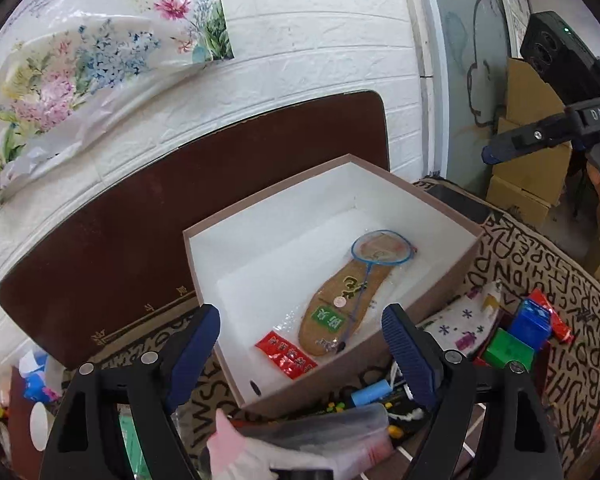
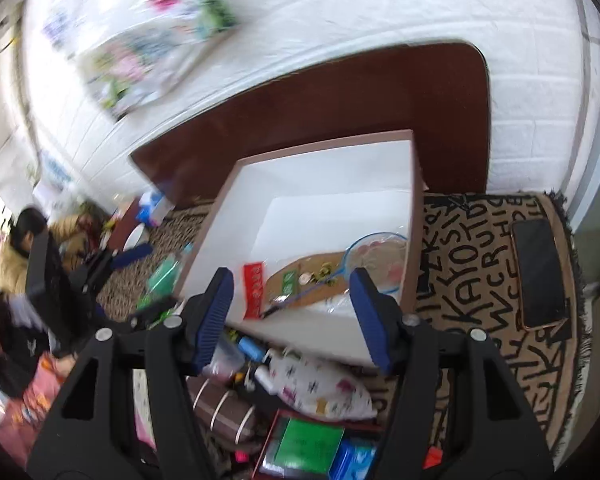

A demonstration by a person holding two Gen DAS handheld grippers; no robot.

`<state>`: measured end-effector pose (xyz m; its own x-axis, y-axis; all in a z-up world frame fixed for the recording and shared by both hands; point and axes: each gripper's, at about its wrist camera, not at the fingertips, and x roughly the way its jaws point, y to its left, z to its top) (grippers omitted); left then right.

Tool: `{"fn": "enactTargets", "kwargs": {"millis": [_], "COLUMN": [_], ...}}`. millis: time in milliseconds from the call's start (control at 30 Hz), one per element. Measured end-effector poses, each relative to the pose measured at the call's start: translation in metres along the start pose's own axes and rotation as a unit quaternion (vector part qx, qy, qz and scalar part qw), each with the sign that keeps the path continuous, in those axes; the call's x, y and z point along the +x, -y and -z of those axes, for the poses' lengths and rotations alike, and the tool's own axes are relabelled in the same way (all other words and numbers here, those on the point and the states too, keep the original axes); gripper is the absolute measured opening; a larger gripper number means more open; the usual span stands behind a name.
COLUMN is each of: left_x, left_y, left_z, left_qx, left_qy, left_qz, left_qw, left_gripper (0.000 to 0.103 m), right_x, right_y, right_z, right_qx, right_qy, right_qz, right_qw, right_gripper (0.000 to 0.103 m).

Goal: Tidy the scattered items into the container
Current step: 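Open both grippers and withdraw them from the box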

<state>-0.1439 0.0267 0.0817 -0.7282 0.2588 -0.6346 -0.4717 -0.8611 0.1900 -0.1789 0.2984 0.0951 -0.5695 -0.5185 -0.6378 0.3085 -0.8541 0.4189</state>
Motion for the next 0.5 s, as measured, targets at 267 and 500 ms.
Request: {"fn": "enactTargets", "kwargs": {"millis": [267, 500], "left_x": [-0.038, -0.022], "left_y": [0.046, 0.119], "left_z": [0.047, 0.057], "left_qx": [-0.014, -0.035], "left_qy": [-0.022, -0.031], "left_qz": [0.027, 0.068], "left_qw": [0.9993, 0.9966], "left_gripper": [0.088, 0.088], "right_x": [-0.043, -0.023], "right_y": [-0.042, -0.005], "right_z": [0.108, 0.191], "right_qx": [-0.099, -0.093], "right_qy": [-0.005, -0.035], "right_qz": [0.036, 0.134], "right_qw": [0.994, 0.986], "right_gripper": [0.067, 0.067]}}
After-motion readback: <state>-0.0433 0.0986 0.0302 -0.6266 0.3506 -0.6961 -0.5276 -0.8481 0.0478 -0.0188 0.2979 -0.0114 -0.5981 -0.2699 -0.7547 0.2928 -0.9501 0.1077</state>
